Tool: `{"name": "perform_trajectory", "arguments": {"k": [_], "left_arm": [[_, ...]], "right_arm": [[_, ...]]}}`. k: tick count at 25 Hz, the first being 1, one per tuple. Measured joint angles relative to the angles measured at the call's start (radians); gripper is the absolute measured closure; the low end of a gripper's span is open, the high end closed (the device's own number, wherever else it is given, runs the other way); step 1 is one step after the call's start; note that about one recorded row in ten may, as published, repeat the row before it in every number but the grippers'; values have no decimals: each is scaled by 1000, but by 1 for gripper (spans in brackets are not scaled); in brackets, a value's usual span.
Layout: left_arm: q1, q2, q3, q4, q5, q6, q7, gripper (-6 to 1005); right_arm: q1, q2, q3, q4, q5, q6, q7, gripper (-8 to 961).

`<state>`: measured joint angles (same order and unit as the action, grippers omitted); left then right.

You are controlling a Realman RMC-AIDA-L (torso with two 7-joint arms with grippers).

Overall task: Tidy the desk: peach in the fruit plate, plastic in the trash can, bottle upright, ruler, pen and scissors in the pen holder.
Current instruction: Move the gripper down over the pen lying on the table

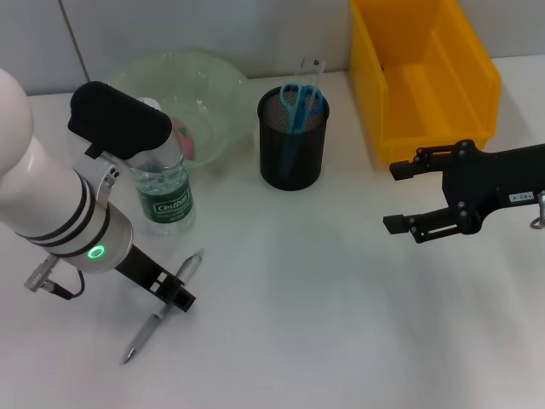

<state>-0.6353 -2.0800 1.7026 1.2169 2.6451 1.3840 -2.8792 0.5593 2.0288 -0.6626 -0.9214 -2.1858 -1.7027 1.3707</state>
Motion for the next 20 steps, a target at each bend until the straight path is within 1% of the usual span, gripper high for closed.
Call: {"name": "perform_trajectory", "arguments": {"k": [8,13,20], "left_arm": [[0,0,1,-13,5,-4,1,314],[-3,0,4,-14,5,-4,1,315],[-13,0,13,-28,5,-2,2,317]], "right_arm": [[-1,2,0,-1,0,2,0,144],[-2,7,0,-13,-2,3,1,144],[-4,7,0,-13,-2,3,1,144]]}}
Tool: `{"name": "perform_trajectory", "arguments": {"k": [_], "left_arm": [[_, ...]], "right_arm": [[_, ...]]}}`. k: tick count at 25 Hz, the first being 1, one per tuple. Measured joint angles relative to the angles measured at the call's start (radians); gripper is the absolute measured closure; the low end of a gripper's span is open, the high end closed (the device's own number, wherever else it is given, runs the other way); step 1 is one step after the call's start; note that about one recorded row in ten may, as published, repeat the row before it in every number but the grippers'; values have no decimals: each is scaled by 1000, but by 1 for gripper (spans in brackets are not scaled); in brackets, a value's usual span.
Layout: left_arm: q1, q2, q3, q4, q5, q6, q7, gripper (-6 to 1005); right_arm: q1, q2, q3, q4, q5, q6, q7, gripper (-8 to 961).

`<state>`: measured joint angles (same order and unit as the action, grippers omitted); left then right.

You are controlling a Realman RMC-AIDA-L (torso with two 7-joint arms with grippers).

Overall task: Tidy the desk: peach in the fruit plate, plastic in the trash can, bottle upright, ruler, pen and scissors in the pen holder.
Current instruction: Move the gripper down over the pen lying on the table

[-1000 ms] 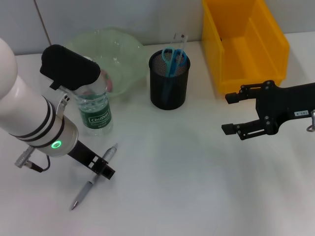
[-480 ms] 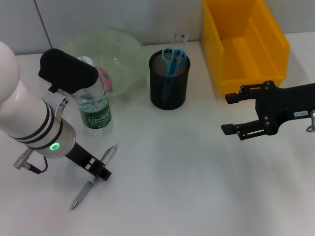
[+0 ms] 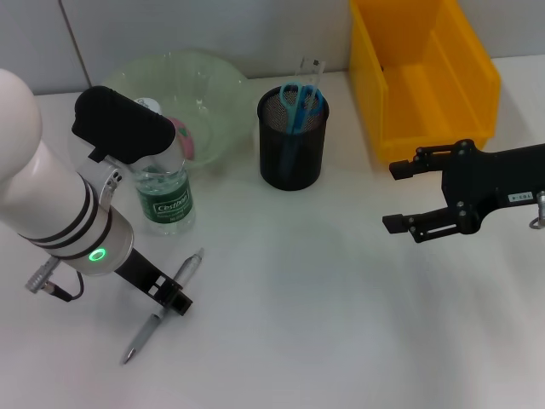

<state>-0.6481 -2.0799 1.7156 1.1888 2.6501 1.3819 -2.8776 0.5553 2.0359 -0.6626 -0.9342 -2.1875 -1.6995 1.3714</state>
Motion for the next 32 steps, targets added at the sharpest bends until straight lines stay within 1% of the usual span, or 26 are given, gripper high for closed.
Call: {"name": "perform_trajectory", "arguments": {"k": [8,13,25,27,32], "left_arm": [[-4,0,2,0,0,4,0,318],[-6,0,2,0,-1,7,0,405],[-12,0,3,-1,-2,12,-2,413],[-13,0,2,-1,-1,12,-2,413],[-16,0,9,1,-1,11,-2,412]], "right_arm": [[0,0,0,0,0,0,0,143],[-1,0,0,-8,0,0,0,143],[-5,3,0,-14,1,0,0,143],[-13,12,0,-35,2,0,0,144],[-16,20,0,-49,2,-2,0,144]]}}
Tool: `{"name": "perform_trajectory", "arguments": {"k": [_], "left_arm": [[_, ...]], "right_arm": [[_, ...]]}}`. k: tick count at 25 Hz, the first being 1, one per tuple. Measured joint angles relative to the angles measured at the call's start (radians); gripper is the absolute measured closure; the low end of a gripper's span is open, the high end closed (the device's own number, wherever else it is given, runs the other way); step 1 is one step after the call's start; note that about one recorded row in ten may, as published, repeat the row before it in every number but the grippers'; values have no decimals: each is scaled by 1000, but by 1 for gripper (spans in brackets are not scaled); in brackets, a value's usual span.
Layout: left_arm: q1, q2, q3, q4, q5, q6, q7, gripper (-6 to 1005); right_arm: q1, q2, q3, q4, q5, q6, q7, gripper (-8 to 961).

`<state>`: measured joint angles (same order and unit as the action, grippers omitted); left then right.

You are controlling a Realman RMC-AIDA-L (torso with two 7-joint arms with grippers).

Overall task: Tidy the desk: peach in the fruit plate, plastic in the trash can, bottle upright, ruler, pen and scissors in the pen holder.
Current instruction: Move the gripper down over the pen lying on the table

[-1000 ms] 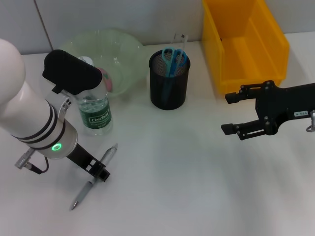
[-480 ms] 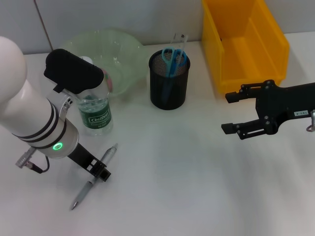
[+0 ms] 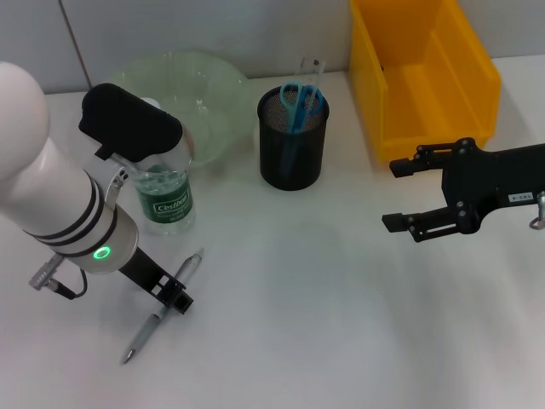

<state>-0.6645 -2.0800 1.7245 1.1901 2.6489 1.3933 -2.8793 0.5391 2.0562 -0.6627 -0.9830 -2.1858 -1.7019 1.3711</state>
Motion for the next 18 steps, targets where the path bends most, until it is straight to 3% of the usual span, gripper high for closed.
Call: {"name": "perform_trajectory", "arguments": {"k": [18], "left_arm": [[0,0,7,4,-7,9,0,421]], "right_arm": [[-5,4,0,-3,0,1,-1,144]]}}
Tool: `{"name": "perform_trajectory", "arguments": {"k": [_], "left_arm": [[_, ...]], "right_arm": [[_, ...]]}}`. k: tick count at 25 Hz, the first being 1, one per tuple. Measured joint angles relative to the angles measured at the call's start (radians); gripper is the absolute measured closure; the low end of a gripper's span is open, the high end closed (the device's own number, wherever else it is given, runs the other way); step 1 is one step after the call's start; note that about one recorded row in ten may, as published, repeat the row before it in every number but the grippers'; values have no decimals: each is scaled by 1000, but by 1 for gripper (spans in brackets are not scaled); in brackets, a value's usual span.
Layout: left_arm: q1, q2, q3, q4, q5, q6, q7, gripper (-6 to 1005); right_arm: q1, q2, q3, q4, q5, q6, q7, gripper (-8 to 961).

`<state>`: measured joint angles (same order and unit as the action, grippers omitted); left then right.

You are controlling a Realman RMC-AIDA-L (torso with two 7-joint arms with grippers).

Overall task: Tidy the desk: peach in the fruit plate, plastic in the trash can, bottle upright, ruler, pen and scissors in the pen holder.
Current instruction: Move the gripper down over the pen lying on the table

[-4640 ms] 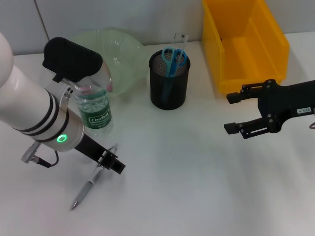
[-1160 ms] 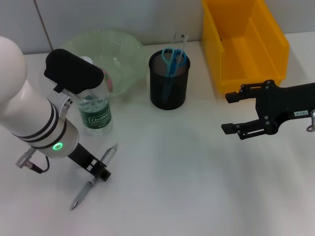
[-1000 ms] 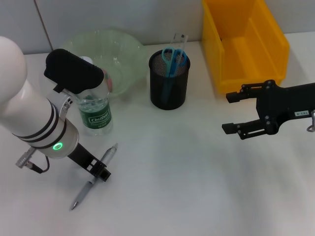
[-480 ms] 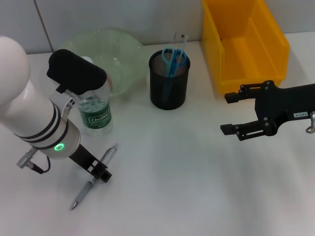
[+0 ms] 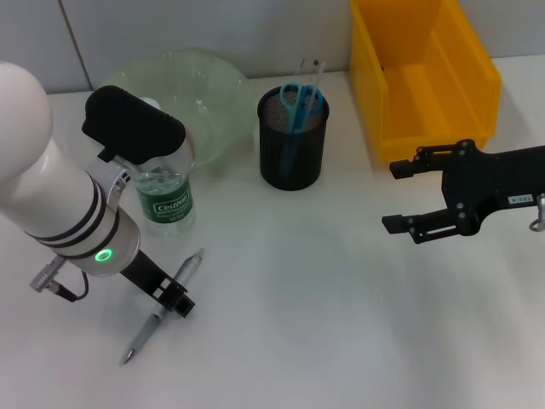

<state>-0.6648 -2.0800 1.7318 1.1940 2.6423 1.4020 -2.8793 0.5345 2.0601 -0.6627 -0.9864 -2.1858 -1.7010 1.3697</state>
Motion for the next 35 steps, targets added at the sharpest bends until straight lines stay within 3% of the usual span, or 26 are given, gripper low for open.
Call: {"name": "perform_trajectory", "arguments": {"k": [35], "left_arm": [[-3,0,-3,-8,7,-6,0,463]], "right_arm": [[-5,0,11,-2,2,1,-6,143]]}}
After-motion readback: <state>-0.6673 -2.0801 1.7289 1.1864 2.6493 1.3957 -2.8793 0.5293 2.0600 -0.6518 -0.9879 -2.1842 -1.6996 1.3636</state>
